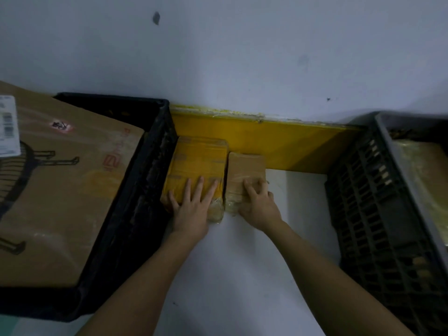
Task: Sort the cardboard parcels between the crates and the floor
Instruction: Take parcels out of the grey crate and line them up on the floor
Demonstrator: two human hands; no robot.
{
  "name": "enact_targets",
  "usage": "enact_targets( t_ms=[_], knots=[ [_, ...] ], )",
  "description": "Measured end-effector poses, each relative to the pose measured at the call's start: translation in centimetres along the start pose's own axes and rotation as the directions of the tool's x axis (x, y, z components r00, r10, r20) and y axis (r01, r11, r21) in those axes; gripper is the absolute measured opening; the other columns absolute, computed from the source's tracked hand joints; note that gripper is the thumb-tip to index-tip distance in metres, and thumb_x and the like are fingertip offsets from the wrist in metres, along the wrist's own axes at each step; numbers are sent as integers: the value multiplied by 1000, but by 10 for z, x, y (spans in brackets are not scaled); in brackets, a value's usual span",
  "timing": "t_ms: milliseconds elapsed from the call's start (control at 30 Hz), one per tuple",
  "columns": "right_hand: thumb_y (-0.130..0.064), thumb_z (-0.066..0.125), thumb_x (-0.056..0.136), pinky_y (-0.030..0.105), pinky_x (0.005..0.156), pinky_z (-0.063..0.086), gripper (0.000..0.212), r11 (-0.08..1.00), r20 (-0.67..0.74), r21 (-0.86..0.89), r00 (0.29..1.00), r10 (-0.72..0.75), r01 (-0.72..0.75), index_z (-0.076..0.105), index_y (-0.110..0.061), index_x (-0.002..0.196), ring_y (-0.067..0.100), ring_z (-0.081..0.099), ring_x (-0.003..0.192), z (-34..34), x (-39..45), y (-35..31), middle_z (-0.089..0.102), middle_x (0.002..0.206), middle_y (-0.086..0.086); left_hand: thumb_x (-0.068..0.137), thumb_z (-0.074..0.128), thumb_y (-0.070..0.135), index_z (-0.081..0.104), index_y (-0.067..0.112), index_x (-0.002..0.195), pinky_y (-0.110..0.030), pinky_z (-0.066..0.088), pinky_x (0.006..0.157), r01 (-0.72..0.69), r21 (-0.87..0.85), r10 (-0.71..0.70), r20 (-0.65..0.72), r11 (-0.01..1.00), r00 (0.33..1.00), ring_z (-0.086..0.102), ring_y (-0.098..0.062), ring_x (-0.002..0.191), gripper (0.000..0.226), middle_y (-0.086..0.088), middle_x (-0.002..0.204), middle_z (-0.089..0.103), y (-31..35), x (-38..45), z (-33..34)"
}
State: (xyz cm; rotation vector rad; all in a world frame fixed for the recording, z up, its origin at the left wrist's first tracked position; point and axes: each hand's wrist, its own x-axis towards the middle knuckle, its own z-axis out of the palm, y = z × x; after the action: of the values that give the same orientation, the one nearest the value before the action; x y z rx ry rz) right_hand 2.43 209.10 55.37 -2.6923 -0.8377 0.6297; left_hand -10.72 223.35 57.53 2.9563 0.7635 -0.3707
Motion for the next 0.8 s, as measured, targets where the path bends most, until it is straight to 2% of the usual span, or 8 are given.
enact_targets(
  t_ms=[67, 133, 233, 333, 500, 633, 733, 800],
  knots=[
    [-48, 62, 93, 48, 110, 38, 83, 999, 102, 37, 995, -14, 10, 12, -35, 158, 45, 26, 141, -15, 2, 2, -7, 164, 14, 92, 63, 30, -24, 42, 151, -71, 2, 114, -27, -11, 28, 101, 1000, 994, -16, -33, 151, 106, 1, 164, -23, -1, -2, -16],
    [-48, 60, 94, 49, 110, 39, 82, 999, 158, 21, 987, -33, 31, 11, -35, 158, 45, 30, 140, -31, 2, 2, -2, 165, 13, 92, 63, 36, -21, 42, 153, -70, 3, 115, -52, -96, 72, 228, 994, 971, -16, -34, 151, 104, 1, 164, -24, -7, -1, -37],
    [-47, 53, 97, 46, 102, 43, 71, 998, 88, -38, 995, -45, 49, 19, -28, 156, 42, 43, 132, -55, -1, 0, 20, 163, 12, 91, 56, 54, -10, 36, 157, -65, 6, 118, -47, -183, 105, 318, 982, 942, -10, -33, 152, 95, 1, 166, -14, -14, 4, -71],
    [-44, 50, 101, 42, 104, 43, 61, 993, 22, -75, 996, -90, 91, 32, -19, 153, 35, 47, 130, -94, -20, -13, 43, 152, 12, 95, 41, 62, 3, 28, 159, -59, 10, 120, -67, -173, 104, 212, 983, 972, 0, -33, 153, 82, -4, 168, 2, -7, 4, -110],
    [-55, 41, 101, 45, 113, 35, 64, 994, -99, -88, 993, -67, 58, 34, -21, 154, 32, 35, 142, -157, -57, -30, 40, 156, 8, 96, 30, 69, 20, 29, 158, -55, 20, 118, -166, -169, 167, -8, 972, 986, 16, -27, 150, 74, 0, 164, 21, 21, -13, -176],
    [-56, 43, 99, 45, 114, 35, 64, 998, -223, -59, 974, -36, 23, 37, -22, 153, 30, 34, 143, -199, -95, -26, 41, 156, 6, 96, 30, 70, 22, 32, 156, -54, 20, 119, -250, -173, 230, -127, 953, 965, 18, -25, 150, 72, 1, 163, 24, 49, -30, -213],
    [-54, 45, 99, 45, 113, 35, 61, 998, -292, -62, 956, -16, -2, 39, -22, 151, 30, 36, 142, -229, -134, -10, 42, 154, 7, 95, 31, 70, 29, 30, 154, -50, 27, 117, -345, -111, 311, -243, 932, 919, 27, -24, 146, 71, 1, 159, 33, 78, -39, -231],
    [-53, 44, 99, 45, 113, 35, 59, 998, -343, -60, 939, 14, -36, 40, -24, 151, 31, 37, 139, -244, -164, 6, 43, 152, 7, 95, 32, 69, 29, 31, 153, -51, 28, 116, -401, -98, 363, -273, 911, 891, 28, -24, 145, 70, 1, 158, 35, 103, -48, -239]
  ],
)
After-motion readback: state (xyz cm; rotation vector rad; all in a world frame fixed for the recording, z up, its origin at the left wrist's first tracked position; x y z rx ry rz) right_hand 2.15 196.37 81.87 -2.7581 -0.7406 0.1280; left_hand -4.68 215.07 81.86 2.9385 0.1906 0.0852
